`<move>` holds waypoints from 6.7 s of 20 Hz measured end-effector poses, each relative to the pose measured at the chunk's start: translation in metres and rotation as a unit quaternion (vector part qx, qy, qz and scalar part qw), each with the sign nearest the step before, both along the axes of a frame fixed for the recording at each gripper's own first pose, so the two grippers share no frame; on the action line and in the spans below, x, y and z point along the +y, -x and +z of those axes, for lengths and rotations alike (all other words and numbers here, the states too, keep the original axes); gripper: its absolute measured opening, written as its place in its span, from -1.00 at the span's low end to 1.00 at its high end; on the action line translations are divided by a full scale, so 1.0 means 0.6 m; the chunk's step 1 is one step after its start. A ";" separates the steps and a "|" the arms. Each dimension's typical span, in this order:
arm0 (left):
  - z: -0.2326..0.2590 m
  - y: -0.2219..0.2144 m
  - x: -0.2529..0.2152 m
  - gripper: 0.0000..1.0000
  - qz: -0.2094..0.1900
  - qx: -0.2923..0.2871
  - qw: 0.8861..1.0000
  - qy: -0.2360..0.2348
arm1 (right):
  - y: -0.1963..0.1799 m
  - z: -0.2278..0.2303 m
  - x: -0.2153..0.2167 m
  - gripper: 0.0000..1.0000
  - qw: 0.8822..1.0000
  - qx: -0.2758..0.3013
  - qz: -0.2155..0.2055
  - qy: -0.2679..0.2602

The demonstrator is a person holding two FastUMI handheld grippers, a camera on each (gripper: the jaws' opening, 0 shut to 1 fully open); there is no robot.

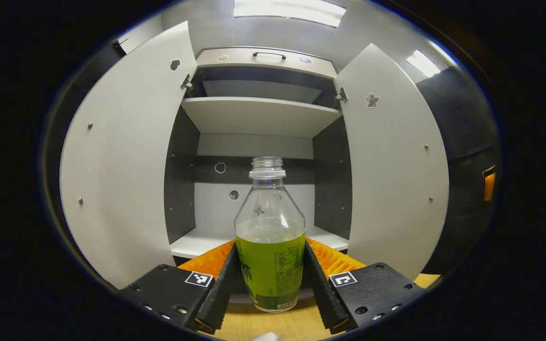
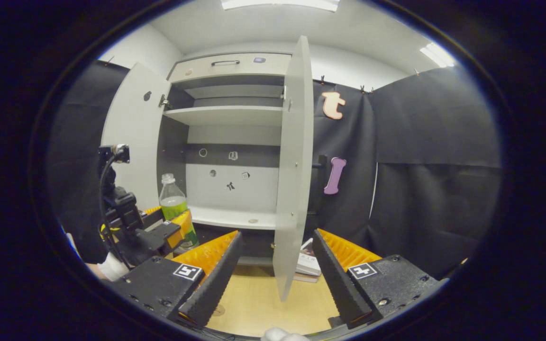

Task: Grasp the bottle in the cabinet with the left hand and place it on the coaster, then close the right door with the right hand and the left door with the left hand.

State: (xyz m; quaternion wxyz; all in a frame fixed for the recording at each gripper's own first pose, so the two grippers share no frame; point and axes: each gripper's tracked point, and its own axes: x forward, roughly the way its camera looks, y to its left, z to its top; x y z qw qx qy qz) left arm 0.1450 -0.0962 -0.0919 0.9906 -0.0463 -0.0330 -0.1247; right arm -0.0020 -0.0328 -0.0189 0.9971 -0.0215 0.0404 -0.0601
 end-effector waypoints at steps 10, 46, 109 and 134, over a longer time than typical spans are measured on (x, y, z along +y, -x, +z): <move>-0.190 0.110 -0.045 0.48 -0.063 0.015 0.998 -0.011 | 0.001 -0.047 -0.033 0.90 0.999 0.039 -0.019 -0.021; -0.310 0.181 -0.056 0.94 -0.080 0.044 0.996 -0.017 | 0.026 -0.082 -0.026 0.95 0.994 0.107 -0.019 0.004; 0.085 0.283 0.271 0.92 0.138 0.056 0.988 -0.042 | -0.203 0.058 0.089 0.93 0.984 0.021 0.172 -0.043; 0.087 0.102 0.571 0.92 0.227 0.043 0.972 -0.042 | 0.015 -0.059 0.060 0.94 0.993 0.090 0.070 -0.028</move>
